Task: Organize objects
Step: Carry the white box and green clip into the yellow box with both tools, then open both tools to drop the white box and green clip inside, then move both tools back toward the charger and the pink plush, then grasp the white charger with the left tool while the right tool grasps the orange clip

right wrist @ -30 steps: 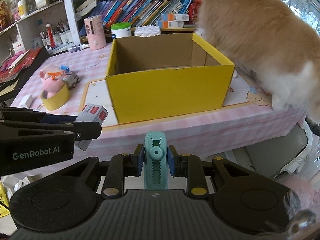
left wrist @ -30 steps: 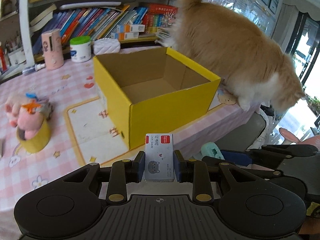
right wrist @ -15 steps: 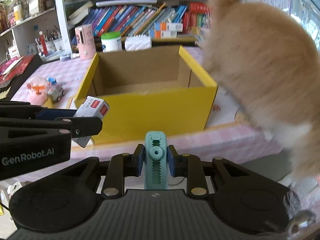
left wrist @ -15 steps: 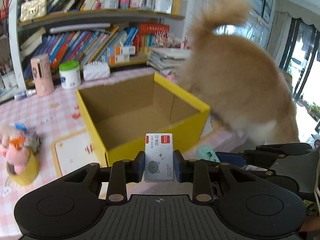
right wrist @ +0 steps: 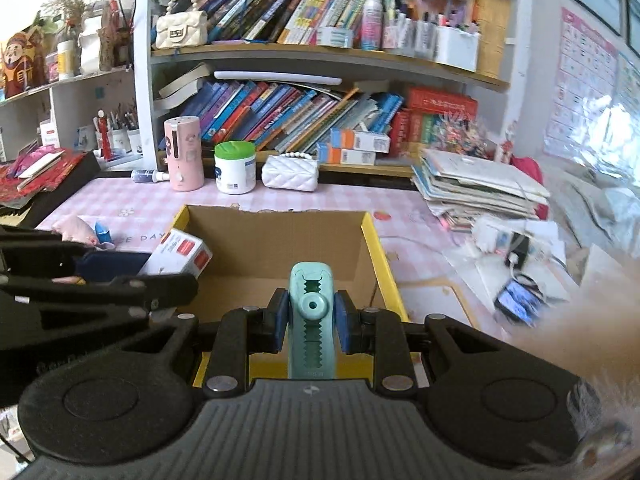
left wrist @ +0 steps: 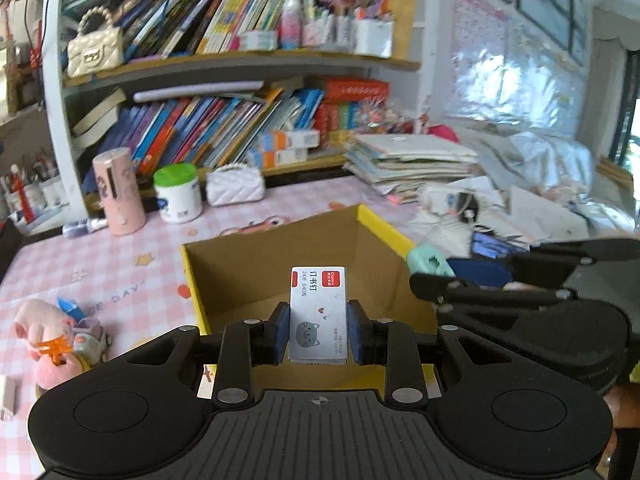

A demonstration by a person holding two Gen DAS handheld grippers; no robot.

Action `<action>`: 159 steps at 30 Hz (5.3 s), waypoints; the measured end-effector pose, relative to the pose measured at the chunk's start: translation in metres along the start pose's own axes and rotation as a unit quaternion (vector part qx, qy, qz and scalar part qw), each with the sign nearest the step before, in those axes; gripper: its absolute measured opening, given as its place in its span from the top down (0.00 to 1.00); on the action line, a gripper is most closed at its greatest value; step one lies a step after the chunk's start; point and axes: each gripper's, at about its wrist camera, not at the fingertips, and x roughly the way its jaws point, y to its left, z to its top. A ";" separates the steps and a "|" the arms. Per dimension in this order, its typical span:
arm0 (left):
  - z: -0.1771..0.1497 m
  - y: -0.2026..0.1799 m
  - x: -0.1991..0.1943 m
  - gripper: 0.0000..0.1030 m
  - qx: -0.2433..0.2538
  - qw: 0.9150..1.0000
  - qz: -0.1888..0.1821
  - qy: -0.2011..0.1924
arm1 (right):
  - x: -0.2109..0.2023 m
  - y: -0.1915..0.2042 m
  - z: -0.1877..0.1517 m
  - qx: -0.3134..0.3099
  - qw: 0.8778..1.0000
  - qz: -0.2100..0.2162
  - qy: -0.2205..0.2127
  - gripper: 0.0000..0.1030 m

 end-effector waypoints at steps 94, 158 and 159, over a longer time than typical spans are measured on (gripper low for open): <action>-0.159 0.185 -0.145 0.21 -0.122 0.973 0.184 0.073 | -0.034 0.237 -0.078 -0.065 0.992 0.043 0.096 0.24; -0.110 0.362 0.046 0.52 -0.215 0.923 0.277 0.160 | 0.205 0.298 0.031 -0.052 0.961 0.234 0.140 0.44; -0.109 0.361 0.046 0.55 -0.216 0.924 0.273 0.160 | 0.206 0.299 0.031 -0.055 0.960 0.235 0.139 0.45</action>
